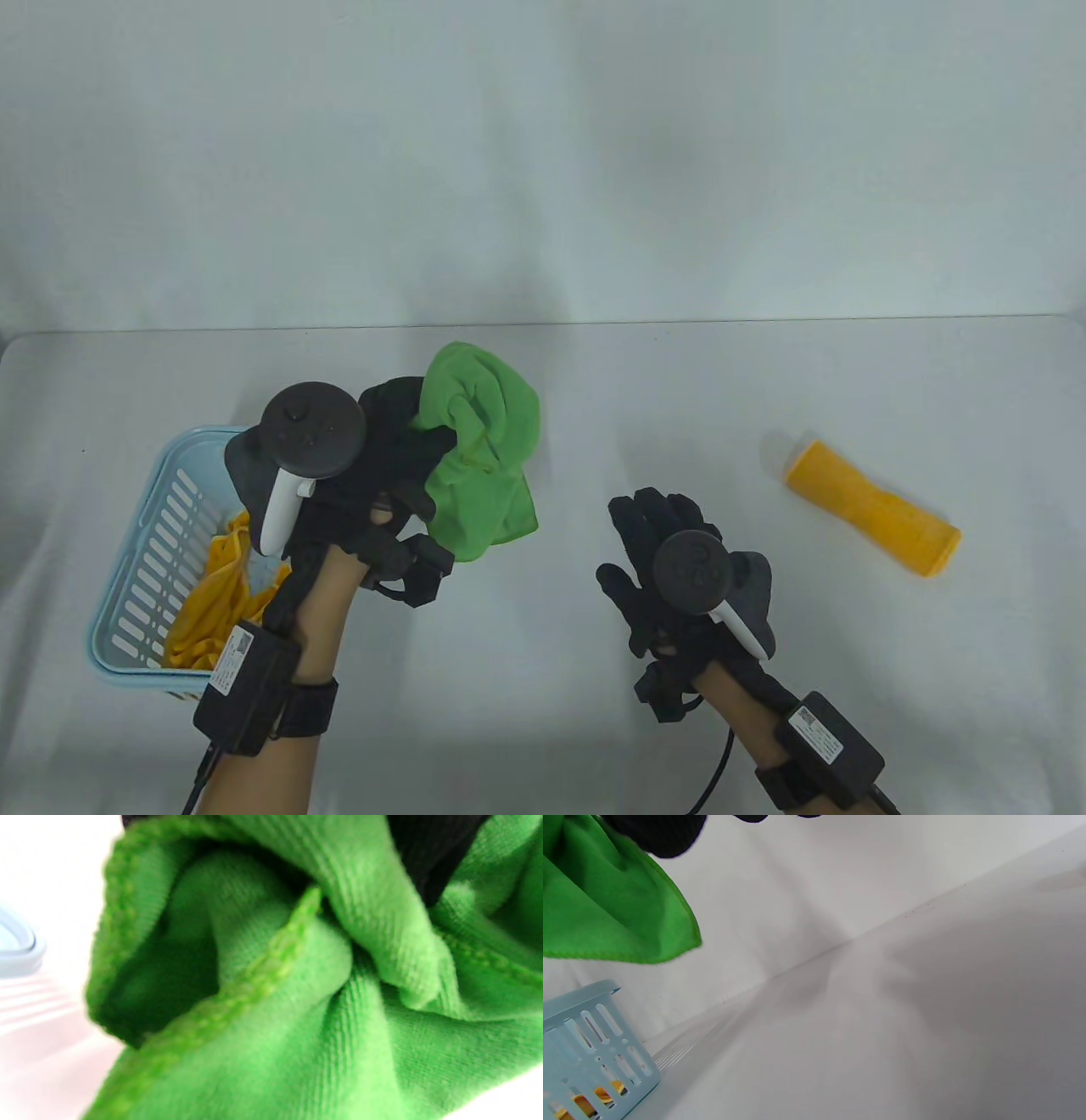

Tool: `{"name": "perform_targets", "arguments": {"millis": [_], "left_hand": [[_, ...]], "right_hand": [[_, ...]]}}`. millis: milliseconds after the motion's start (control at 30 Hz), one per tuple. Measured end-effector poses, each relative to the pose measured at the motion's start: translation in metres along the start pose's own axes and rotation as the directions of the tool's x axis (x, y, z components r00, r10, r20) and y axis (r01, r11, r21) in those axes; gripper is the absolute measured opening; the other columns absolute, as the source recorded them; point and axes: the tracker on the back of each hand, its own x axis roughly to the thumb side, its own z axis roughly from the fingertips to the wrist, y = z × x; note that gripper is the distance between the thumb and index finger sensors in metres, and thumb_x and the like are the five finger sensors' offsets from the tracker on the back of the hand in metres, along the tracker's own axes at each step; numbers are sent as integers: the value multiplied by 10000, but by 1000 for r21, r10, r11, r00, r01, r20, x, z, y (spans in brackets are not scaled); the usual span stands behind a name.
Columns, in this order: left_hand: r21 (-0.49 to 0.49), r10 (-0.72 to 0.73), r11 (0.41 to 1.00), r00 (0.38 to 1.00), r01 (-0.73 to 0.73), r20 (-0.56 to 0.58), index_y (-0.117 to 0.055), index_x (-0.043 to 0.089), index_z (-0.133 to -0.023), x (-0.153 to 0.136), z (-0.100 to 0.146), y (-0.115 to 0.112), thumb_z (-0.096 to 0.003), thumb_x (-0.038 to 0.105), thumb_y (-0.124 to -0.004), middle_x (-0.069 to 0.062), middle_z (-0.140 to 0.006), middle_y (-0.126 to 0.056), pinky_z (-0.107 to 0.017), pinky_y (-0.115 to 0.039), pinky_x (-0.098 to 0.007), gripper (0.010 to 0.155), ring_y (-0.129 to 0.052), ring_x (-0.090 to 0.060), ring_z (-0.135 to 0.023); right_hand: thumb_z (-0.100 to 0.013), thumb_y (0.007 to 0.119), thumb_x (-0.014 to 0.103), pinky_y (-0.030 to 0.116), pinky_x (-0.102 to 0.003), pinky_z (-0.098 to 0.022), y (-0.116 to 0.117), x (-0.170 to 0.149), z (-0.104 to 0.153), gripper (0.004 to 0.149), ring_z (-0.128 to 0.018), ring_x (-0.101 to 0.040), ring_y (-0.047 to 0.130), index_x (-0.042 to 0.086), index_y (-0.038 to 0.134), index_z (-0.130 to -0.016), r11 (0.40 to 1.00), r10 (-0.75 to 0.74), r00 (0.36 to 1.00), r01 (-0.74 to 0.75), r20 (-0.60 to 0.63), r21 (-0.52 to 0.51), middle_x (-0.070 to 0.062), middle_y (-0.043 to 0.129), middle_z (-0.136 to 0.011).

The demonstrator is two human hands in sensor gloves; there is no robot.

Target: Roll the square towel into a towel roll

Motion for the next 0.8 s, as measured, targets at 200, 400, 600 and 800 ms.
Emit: {"name": "perform_targets", "arguments": {"millis": [200, 400, 600, 800], "left_hand": [[2, 44, 999, 999, -44, -1, -651, 389, -884, -23, 18, -40, -399, 424, -816, 10, -1024, -695, -600, -785, -462, 514, -948, -249, -758], [-20, 144, 989, 989, -144, -16, -643, 390, -888, -49, 25, -61, -403, 426, -811, 9, -1032, -684, -608, -784, -460, 514, -941, -246, -776], [-113, 235, 966, 972, -232, 15, -641, 396, -888, -66, 29, -66, -404, 426, -812, 21, -1040, -674, -630, -770, -466, 514, -925, -244, -806], [-173, 314, 937, 949, -303, 37, -641, 393, -889, -62, 35, -68, -404, 424, -813, 15, -1040, -674, -629, -769, -468, 515, -923, -248, -805]], "right_hand": [[-350, 686, 571, 368, -640, -745, 1, 7, 5, 729, -1081, -348, 375, 405, 377, -988, 1000, -7, 999, 7, 46, 4, 76, 373, -1121], [-351, 690, 567, 437, -618, -738, 9, 19, 11, 715, -1065, -342, 449, 395, 408, -984, 999, -20, 995, 16, 96, 43, 79, 450, -1102], [-351, 722, 544, 469, -608, -730, 26, 4, -5, 714, -1052, -343, 485, 380, 431, -982, 991, -36, 999, 37, -14, 128, 74, 483, -1090], [-345, 761, 534, 494, -601, -721, 42, -18, -18, 729, -1041, -351, 511, 370, 446, -982, 962, -70, 988, 104, -139, 253, 66, 499, -1085]]}}
